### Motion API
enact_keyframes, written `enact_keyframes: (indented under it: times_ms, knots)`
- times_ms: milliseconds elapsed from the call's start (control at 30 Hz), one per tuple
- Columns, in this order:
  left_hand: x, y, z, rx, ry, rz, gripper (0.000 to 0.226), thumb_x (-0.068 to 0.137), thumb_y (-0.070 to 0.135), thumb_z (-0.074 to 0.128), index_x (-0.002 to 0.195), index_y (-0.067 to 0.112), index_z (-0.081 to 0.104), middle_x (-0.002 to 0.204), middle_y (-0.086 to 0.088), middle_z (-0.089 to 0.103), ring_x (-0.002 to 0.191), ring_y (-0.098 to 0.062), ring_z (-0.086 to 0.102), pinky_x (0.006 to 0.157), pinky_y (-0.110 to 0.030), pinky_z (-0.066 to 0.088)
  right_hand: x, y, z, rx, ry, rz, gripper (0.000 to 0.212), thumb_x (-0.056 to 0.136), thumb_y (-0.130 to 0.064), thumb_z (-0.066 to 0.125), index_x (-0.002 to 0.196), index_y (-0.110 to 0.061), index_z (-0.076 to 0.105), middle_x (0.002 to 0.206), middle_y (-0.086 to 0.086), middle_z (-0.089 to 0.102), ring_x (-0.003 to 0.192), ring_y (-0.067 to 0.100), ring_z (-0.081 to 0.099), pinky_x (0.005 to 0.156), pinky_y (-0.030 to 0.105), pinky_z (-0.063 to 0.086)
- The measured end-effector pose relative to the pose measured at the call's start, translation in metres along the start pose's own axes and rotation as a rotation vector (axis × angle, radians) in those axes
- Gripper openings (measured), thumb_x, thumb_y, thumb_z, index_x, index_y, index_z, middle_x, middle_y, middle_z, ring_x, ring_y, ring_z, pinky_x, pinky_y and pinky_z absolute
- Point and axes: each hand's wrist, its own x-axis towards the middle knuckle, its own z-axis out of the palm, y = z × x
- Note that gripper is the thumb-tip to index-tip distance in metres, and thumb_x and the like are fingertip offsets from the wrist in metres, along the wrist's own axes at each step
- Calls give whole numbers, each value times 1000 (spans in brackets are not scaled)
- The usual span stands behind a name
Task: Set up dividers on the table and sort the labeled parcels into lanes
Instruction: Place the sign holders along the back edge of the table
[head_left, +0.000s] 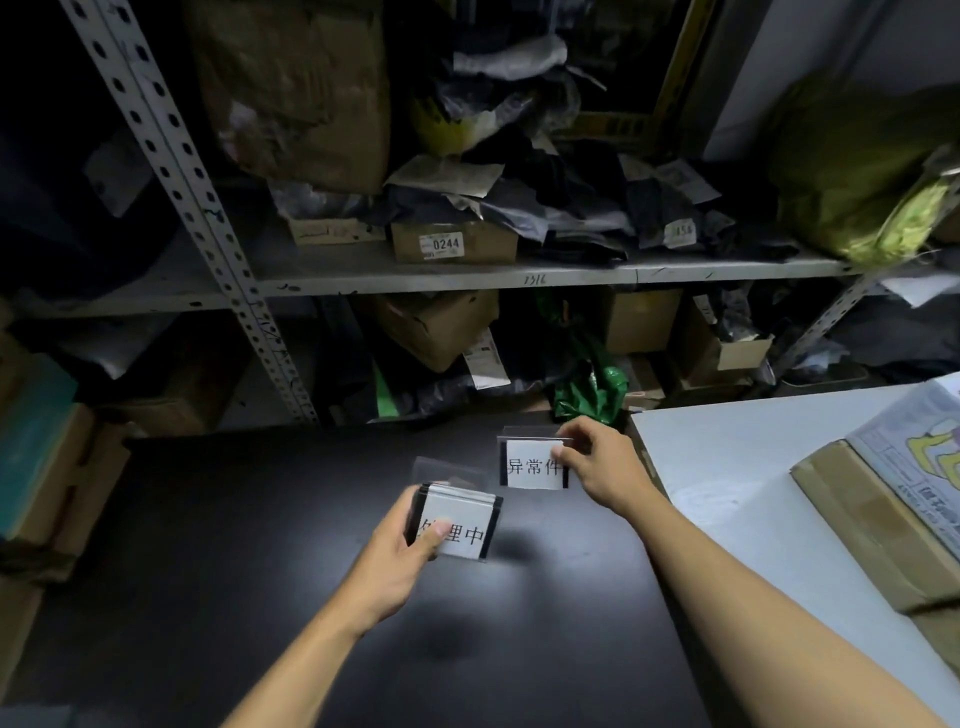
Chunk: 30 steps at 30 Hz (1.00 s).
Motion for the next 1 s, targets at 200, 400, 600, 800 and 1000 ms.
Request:
enact_keyframes:
  times_ms: [200,400,600,800,1000]
  knots:
    - [27,-10,-11,-2,67,19,27,89,26,61,116,27,57,107,12,71,95,1,65,74,-19,53,35,62,29,-159,-80,31,17,94,-23,65,106,-11,59,106,5,67,100,26,59,80,31,43]
    - [47,-20,-19,15,101,43,29,86,31,61,115,27,58,107,11,71,94,0,66,74,-19,54,65,99,50,-237,-100,28,11,96,-23,61,101,-14,61,103,6,71,97,29,62,81,42,51]
    - [55,-27,-21,27,112,44,26,87,31,62,112,28,59,105,10,71,92,-1,65,75,-22,55,78,116,59,-325,-174,-10,11,97,-22,58,104,-14,59,100,10,71,96,34,63,76,41,50]
    - [49,-16,-23,-27,127,46,29,88,27,60,116,27,56,103,17,70,92,4,63,72,-19,53,71,51,50,-365,-216,-243,36,102,-29,48,134,-15,54,133,6,58,128,23,46,102,34,39]
    - [27,-5,-33,-10,137,50,59,87,29,61,141,32,39,140,10,52,128,-11,51,100,-36,50,22,-92,54,-181,-475,-533,36,104,-43,37,120,-23,62,117,-5,67,106,11,58,91,28,43]
